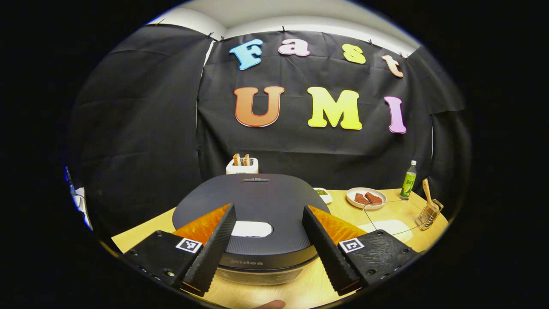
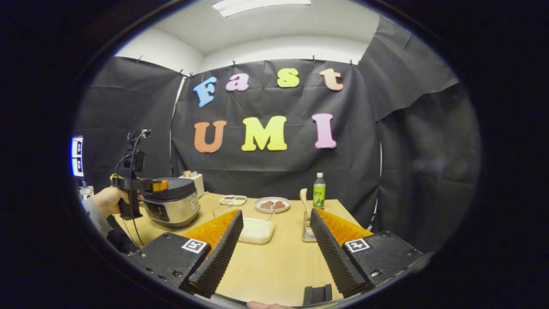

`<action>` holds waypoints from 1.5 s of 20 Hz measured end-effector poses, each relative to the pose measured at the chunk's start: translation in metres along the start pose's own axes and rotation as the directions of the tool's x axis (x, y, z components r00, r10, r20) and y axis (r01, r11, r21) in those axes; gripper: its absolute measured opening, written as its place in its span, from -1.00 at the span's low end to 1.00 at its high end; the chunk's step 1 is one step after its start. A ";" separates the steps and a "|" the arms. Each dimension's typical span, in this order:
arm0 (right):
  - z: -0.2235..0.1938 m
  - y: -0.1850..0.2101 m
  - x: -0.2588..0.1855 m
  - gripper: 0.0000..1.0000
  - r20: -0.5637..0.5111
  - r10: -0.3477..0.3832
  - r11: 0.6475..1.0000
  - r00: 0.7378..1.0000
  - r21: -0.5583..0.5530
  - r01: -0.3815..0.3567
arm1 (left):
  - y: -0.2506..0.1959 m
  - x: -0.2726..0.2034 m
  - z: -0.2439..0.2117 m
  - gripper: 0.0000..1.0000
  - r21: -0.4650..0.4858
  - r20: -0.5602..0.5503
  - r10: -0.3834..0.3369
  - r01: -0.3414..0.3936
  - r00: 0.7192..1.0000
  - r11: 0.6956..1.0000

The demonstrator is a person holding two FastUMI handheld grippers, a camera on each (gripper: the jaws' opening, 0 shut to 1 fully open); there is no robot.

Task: Close the left gripper, press the button to open the rice cooker; take a wooden spoon from the chopstick holder with the right hand, scoop a spoonful of rice and pour it into the rice cooker, then put the wooden spoon back into the chopstick holder.

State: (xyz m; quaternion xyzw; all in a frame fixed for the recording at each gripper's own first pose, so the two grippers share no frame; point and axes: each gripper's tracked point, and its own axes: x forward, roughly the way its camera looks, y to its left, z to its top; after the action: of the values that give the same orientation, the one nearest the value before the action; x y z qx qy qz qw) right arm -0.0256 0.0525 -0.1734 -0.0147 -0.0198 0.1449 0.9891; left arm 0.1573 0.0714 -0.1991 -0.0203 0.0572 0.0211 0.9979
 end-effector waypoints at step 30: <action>0.070 -0.006 -0.043 1.00 0.025 -0.146 0.989 0.989 -0.026 0.147 | -0.074 -0.227 0.067 0.89 0.028 0.077 -0.095 0.094 0.992 0.995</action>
State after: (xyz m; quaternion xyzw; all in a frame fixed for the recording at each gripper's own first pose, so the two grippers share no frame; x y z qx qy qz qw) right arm -0.0686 0.0362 -0.1046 -0.0251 -0.0342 0.0716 0.9965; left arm -0.0569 -0.0082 -0.1040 -0.0101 0.0175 -0.0261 0.9995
